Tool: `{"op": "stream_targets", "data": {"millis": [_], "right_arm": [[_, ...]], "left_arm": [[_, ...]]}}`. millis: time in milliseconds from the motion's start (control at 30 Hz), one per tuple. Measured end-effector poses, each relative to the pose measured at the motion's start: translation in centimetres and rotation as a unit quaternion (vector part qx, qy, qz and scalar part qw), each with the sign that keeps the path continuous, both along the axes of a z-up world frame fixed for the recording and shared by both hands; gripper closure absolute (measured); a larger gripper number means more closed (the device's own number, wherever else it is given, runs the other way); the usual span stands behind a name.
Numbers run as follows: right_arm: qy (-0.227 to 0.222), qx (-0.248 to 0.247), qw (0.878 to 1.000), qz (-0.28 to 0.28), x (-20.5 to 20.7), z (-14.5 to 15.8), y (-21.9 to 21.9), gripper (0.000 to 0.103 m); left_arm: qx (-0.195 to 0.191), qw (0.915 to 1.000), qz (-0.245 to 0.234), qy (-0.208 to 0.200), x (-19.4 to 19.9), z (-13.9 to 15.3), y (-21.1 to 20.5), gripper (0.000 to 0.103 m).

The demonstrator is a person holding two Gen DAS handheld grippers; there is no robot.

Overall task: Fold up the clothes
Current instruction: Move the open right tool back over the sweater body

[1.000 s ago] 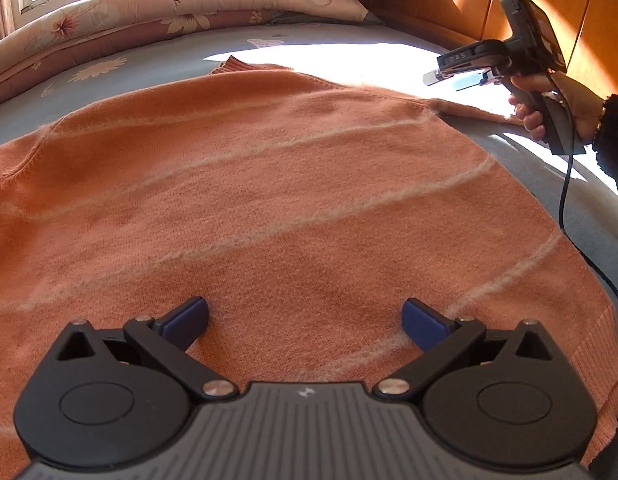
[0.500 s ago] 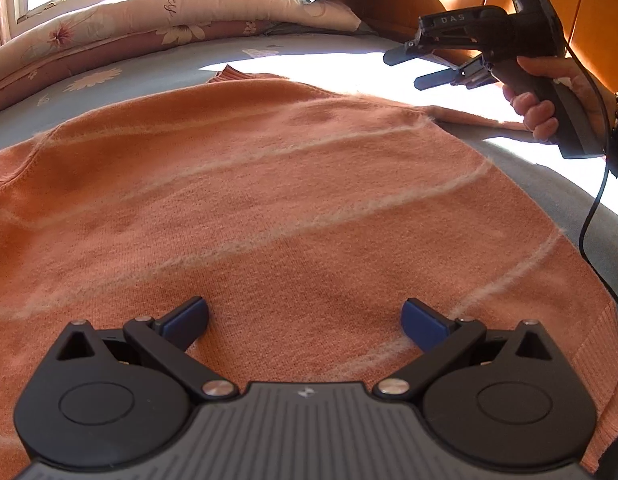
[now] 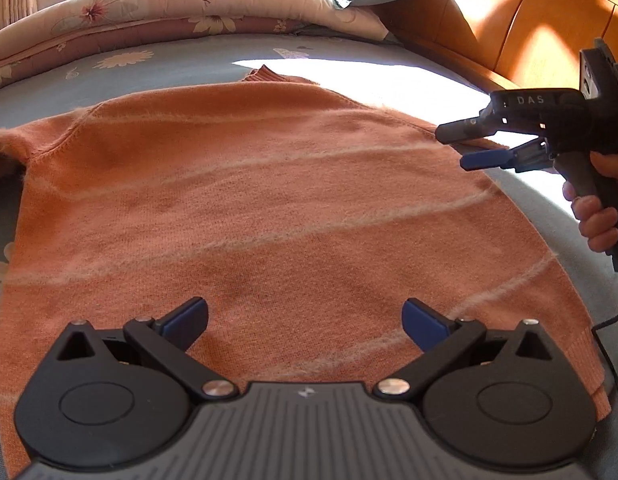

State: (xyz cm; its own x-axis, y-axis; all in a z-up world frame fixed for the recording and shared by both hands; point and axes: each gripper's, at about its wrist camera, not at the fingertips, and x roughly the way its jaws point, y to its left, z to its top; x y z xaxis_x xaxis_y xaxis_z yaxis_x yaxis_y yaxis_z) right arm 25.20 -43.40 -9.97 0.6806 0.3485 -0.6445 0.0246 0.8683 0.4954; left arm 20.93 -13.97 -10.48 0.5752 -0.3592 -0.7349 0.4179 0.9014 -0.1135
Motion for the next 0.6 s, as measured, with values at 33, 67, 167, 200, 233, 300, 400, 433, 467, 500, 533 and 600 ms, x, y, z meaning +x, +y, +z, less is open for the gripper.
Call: {"op": "stream_targets", "data": {"millis": [33,67,167,200,233,300,400,433,467,500,533,600], "right_arm": [[0.007,0.001,1.000,-0.009,-0.9,-0.5,-0.1,0.029],[0.009,0.010,1.000,-0.019,-2.0,-0.9,-0.3,0.029],[0.020,0.033,0.998,-0.046,-5.1,-1.5,-1.1,0.029],[0.026,0.035,0.997,-0.056,-6.1,-1.3,-1.3,0.030],[0.029,0.034,0.997,-0.062,-7.0,-1.1,-1.2,0.030],[0.032,0.023,0.997,-0.063,-8.6,-0.5,-0.5,0.029],[0.011,-0.007,0.999,-0.037,-10.5,0.9,2.0,0.026],[0.002,-0.008,1.000,-0.024,-10.8,1.1,3.1,0.026],[-0.005,-0.006,1.000,-0.008,-11.1,1.1,4.4,0.025],[-0.011,-0.001,1.000,0.007,-11.3,1.1,5.6,0.025],[-0.012,0.007,1.000,0.022,-11.4,0.7,6.7,0.025],[-0.010,0.023,0.999,0.045,-11.7,-0.1,8.6,0.025]], "left_arm": [[0.003,1.0000,0.001,0.002,-0.4,-0.1,0.4,0.001],[0.007,1.0000,0.000,0.004,-0.9,-0.2,0.7,0.001],[0.022,0.9998,-0.002,0.004,-2.3,-0.5,1.6,0.001],[0.025,0.9997,-0.003,0.001,-2.7,-0.4,1.6,0.001],[0.029,0.9996,-0.003,-0.001,-3.1,-0.3,1.7,0.001],[0.036,0.9993,-0.004,-0.006,-3.9,0.0,1.9,0.001],[0.046,0.9988,-0.006,-0.014,-5.0,0.4,2.1,0.001],[0.050,0.9986,-0.006,-0.016,-5.4,0.6,2.2,0.001],[0.047,0.9987,-0.006,-0.017,-5.6,0.7,2.3,0.001],[0.041,0.9990,-0.004,-0.016,-5.7,0.8,2.3,0.001],[0.035,0.9993,-0.003,-0.015,-5.8,0.9,2.3,0.001],[0.028,0.9996,0.003,-0.002,-6.0,0.5,2.7,0.001]]}}
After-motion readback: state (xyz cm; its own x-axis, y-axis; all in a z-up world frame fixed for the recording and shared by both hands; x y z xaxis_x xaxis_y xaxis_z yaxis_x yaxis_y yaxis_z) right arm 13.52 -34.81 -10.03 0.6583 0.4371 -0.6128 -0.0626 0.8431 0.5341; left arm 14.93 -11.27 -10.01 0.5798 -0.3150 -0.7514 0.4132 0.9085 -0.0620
